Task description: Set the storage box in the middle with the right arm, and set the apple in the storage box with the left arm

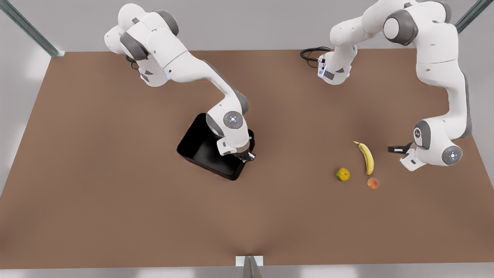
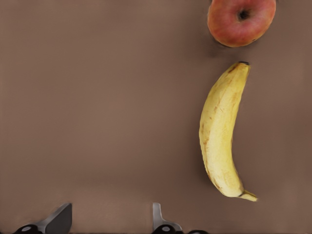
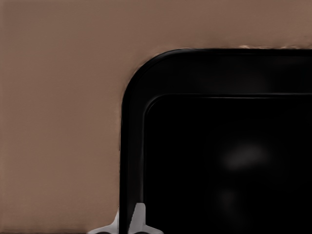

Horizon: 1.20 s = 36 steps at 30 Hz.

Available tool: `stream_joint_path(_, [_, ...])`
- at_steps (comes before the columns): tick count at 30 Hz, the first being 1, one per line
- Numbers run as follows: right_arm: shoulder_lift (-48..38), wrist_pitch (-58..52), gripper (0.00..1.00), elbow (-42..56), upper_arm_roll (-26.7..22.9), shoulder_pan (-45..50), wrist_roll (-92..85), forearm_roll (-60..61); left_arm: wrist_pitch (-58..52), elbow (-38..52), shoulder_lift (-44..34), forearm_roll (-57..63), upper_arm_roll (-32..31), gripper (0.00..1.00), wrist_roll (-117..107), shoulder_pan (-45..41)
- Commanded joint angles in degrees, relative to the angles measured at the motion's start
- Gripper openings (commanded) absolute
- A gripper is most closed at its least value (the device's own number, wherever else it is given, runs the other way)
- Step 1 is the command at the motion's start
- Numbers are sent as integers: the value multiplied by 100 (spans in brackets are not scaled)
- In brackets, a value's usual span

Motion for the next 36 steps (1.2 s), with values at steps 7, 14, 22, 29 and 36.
stream_joint_path(7, [746,1,21,965,-62,386,893,-11,-353,2240,1213,-1325,124,99,-1656,-1636])
stream_joint_path(14, [852,344,100,930,-97,492,1016,-63,42,2188,1442,-1299,256,99,-1288,-1426])
stream_joint_path(22, [-132,-288,100,727,-115,334,788,-20,402,1766,1679,-1307,264,99,-1411,-1513])
stream_joint_path(29, [-2215,-2530,100,-178,-71,-545,-2851,16,499,1766,1653,-1272,308,99,-1331,-1346])
stream_joint_path(36, [-3639,-4015,100,-635,-132,-1546,-5786,-46,763,1854,1881,-1334,344,99,-1402,-1302])
